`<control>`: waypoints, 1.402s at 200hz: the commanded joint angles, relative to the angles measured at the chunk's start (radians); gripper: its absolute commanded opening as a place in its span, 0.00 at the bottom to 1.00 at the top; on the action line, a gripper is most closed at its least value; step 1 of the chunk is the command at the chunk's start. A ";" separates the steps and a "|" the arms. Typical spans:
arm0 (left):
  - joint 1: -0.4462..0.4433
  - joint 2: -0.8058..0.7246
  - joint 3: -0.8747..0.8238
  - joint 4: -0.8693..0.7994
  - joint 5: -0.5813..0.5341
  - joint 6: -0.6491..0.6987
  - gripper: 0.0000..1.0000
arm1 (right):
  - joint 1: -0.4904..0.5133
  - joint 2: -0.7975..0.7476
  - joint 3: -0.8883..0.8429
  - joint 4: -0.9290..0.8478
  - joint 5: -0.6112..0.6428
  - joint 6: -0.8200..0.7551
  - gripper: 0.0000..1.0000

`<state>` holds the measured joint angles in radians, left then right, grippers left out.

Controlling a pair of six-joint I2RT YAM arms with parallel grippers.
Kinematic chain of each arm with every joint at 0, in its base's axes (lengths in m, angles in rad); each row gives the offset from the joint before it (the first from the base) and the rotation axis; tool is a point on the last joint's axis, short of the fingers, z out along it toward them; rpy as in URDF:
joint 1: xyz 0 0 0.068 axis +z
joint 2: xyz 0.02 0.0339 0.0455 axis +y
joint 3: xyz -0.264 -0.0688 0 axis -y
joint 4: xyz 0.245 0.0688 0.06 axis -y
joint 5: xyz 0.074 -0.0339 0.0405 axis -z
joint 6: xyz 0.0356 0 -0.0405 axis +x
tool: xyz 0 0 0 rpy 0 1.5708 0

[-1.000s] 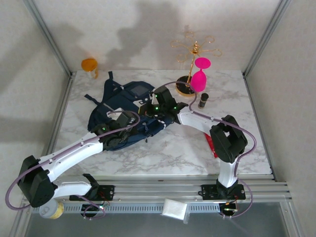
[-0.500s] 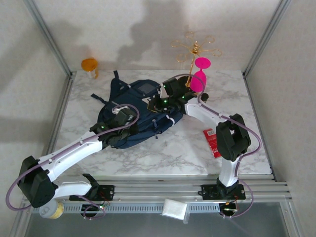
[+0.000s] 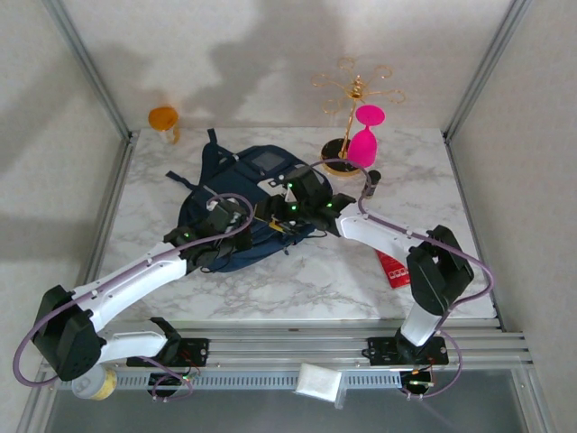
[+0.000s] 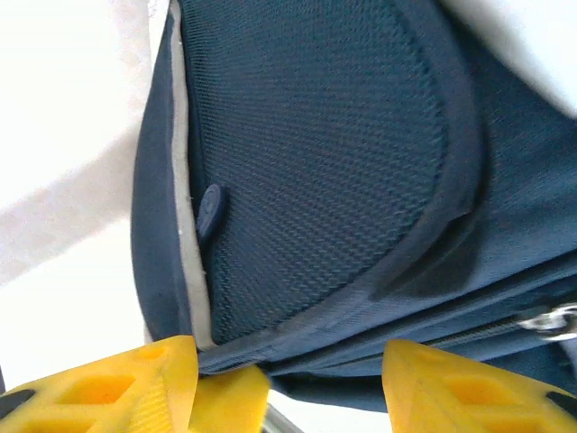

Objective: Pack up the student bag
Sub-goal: Unzip the student bag at the center of the table.

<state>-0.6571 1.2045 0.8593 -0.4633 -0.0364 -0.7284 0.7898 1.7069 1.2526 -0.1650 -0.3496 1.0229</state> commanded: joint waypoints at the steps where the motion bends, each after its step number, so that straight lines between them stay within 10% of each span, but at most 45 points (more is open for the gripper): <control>1: 0.010 -0.028 -0.016 0.059 0.008 0.035 0.00 | 0.017 0.031 0.033 0.113 0.101 0.145 0.56; 24: 0.012 -0.027 -0.019 0.068 0.018 0.045 0.00 | 0.023 0.090 0.028 0.171 0.123 0.211 0.48; 72: 0.005 -0.097 -0.062 0.002 -0.009 -0.029 0.00 | 0.094 0.264 0.284 0.089 0.142 -0.024 0.00; 154: -0.163 -0.063 -0.004 -0.036 -0.002 -0.104 0.00 | -0.113 0.131 0.160 -0.020 -0.058 -0.381 0.00; 205: -0.128 0.002 -0.004 -0.085 -0.053 -0.066 0.00 | -0.295 0.092 0.104 -0.123 -0.201 -0.617 0.00; 238: -0.075 -0.010 -0.040 -0.057 -0.022 -0.022 0.00 | -0.311 0.086 0.144 -0.190 -0.075 -0.630 0.00; 280: -0.065 0.026 -0.024 0.024 0.003 -0.003 0.00 | -0.224 -0.007 0.017 -0.158 -0.055 -0.393 0.54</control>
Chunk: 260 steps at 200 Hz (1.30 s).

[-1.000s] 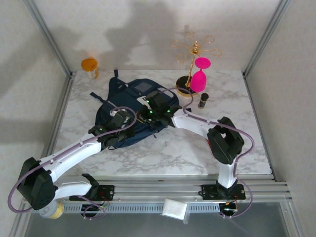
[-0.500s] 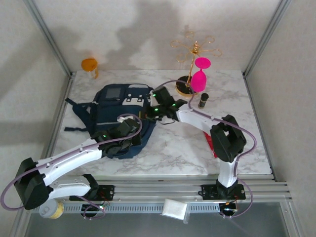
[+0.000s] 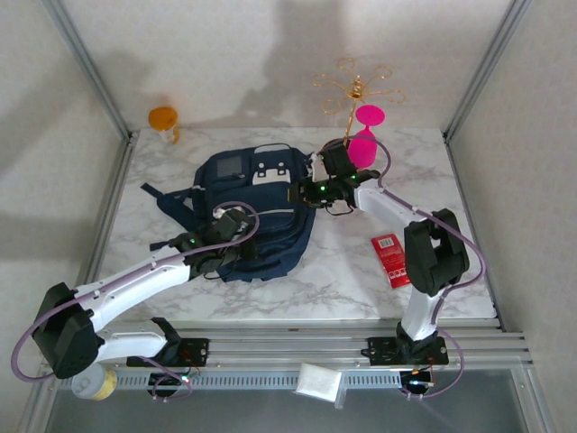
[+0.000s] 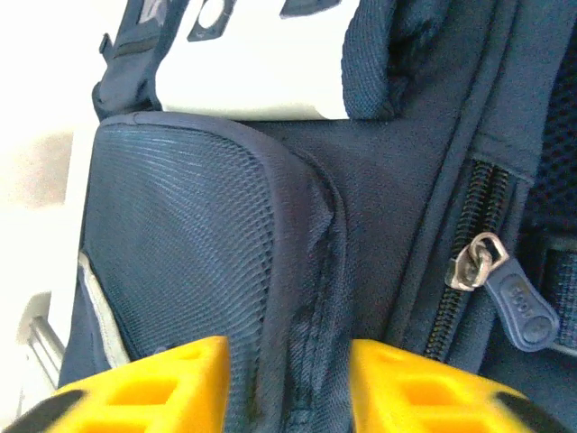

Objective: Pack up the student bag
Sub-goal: Unzip the student bag at the center of the table.

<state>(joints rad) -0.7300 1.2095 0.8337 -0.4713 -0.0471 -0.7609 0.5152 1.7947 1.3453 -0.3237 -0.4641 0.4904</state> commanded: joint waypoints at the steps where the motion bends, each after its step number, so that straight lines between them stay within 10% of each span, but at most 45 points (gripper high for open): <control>1: 0.007 0.022 0.003 0.032 0.013 0.030 0.00 | 0.053 -0.098 -0.080 0.000 0.061 0.145 0.55; 74: 0.007 0.033 -0.023 0.103 0.047 0.034 0.00 | 0.201 -0.174 -0.177 0.172 0.027 0.432 0.50; 187: 0.024 0.007 -0.041 0.104 0.039 0.047 0.00 | 0.291 -0.155 0.044 -0.172 0.333 0.295 0.53; 260: 0.029 0.033 -0.022 0.133 0.017 0.045 0.00 | 0.294 -0.086 -0.055 0.125 0.270 0.438 0.42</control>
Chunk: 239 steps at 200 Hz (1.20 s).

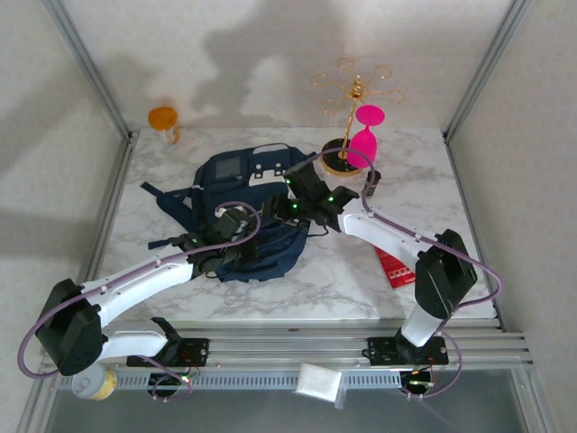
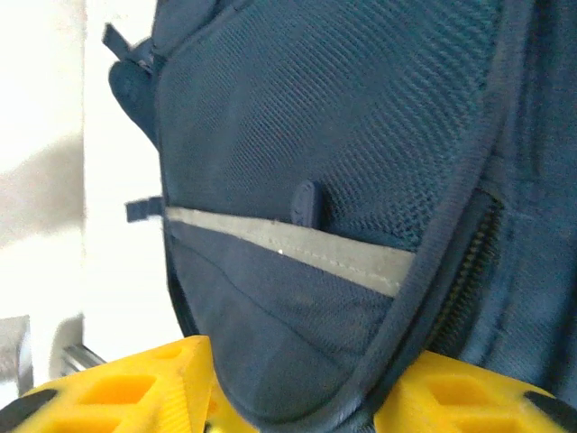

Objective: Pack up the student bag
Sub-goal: Unzip the student bag at the center of the table.

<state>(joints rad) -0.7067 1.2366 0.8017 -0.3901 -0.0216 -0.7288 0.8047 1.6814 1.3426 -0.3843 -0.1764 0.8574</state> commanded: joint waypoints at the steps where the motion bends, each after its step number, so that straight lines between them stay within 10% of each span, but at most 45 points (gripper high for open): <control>1: 0.006 0.006 0.010 0.052 -0.009 0.013 0.00 | 0.005 0.027 -0.055 0.188 -0.011 0.071 0.41; 37: 0.023 -0.025 0.020 -0.020 -0.104 -0.014 0.00 | -0.038 -0.018 -0.105 0.183 0.049 0.003 0.00; 182: 0.231 -0.021 -0.103 0.002 -0.256 -0.013 0.00 | -0.430 -0.074 -0.060 0.051 -0.429 -0.376 0.00; 239: 0.211 -0.049 -0.174 0.246 -0.085 0.077 0.00 | -0.430 -0.035 -0.072 0.090 -0.492 -0.341 0.05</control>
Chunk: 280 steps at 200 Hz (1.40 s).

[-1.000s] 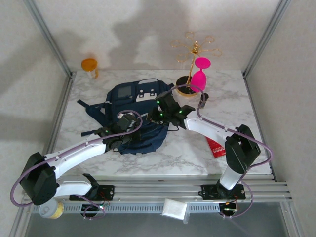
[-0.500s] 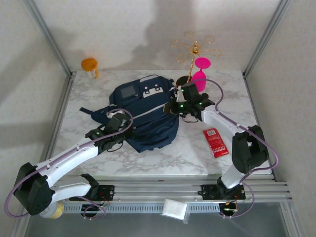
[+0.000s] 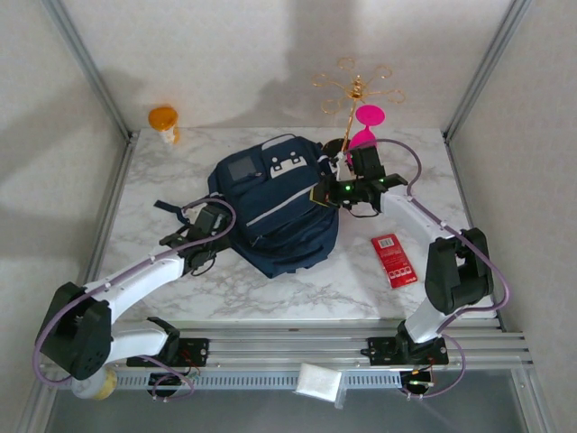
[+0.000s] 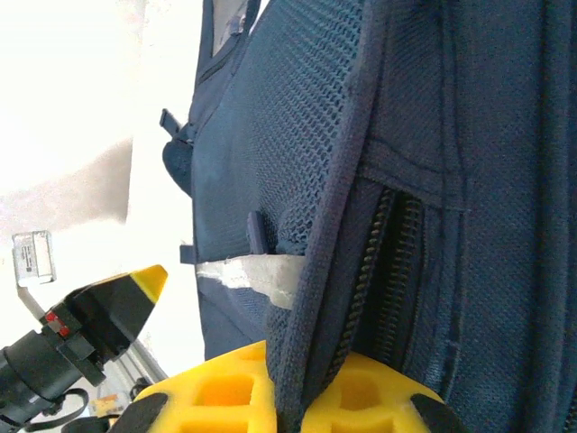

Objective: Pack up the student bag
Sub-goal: Unzip the student bag at the center of the table.

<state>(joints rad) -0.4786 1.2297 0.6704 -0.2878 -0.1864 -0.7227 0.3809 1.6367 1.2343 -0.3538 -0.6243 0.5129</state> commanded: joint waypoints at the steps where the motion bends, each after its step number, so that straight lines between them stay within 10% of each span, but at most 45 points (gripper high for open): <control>1: -0.019 -0.045 -0.044 0.150 0.082 0.074 0.00 | -0.006 0.010 0.038 0.058 -0.041 0.005 0.07; 13: -0.033 -0.057 -0.054 0.192 0.125 0.107 0.09 | -0.005 0.009 0.039 0.054 -0.015 0.032 0.38; 39: -0.047 -0.042 -0.053 0.215 0.117 0.122 0.13 | 0.052 -0.026 0.000 0.096 0.048 0.127 0.60; 94: -0.053 0.061 -0.035 0.380 0.217 0.090 0.12 | 0.291 -0.058 -0.094 0.177 0.352 0.360 0.69; 114: -0.057 0.060 -0.035 0.404 0.218 0.098 0.12 | 0.349 -0.043 -0.137 0.279 0.405 0.420 0.62; 172: -0.054 -0.061 -0.038 0.289 0.142 0.152 0.21 | 0.319 -0.034 -0.047 0.269 0.407 0.326 0.00; 280: -0.146 -0.176 -0.217 0.517 0.249 0.275 0.52 | 0.028 -0.032 0.112 0.116 -0.036 0.202 0.00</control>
<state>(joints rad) -0.5781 1.0538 0.4976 0.0708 0.0021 -0.5125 0.4427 1.6272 1.2732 -0.2790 -0.5690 0.7811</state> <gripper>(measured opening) 0.485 0.100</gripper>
